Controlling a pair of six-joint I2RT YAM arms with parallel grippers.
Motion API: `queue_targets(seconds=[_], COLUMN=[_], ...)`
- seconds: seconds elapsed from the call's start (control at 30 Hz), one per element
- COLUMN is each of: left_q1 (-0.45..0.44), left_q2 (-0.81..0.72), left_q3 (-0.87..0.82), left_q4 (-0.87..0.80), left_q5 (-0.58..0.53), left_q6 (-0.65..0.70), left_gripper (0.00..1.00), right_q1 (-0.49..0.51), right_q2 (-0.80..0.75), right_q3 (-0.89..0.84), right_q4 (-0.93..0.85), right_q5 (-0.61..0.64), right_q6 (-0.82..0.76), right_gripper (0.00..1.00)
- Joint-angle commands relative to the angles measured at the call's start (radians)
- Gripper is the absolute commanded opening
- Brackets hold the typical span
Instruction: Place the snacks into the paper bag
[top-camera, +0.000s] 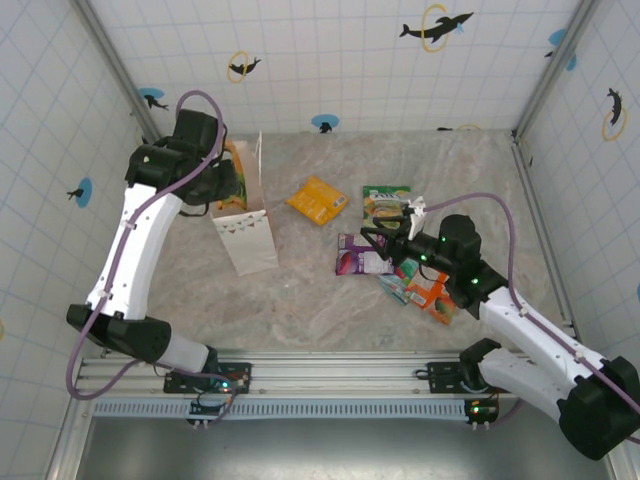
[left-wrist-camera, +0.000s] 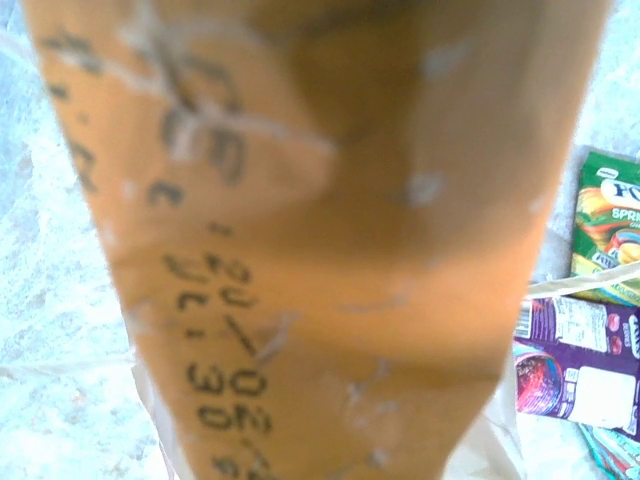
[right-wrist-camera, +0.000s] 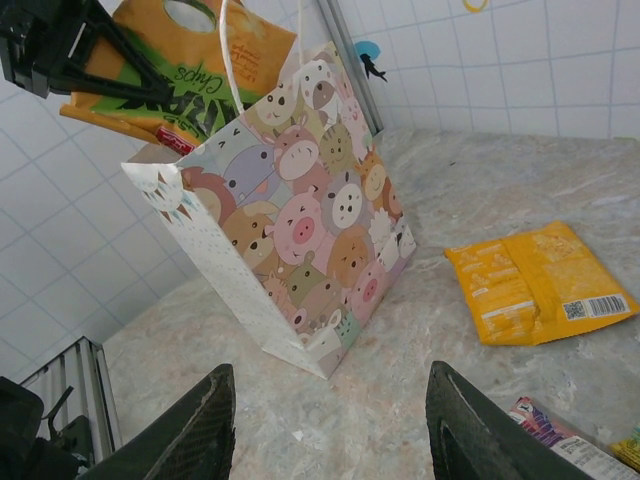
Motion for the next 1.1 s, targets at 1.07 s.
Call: queue_targets(seconds=[1.07], left_q1=[0.022], left_q2=[0.057], left_q3=[-0.003], left_q4=[0.186], left_q5=[0.051], left_q6=[0.041], left_gripper=[0.43], right_q1=[0.009], right_q2=[-0.033], right_q3=[-0.021], right_q4=[-0.076], right_q5=[0.137], right_q6=[0.027], right_gripper=[0.52])
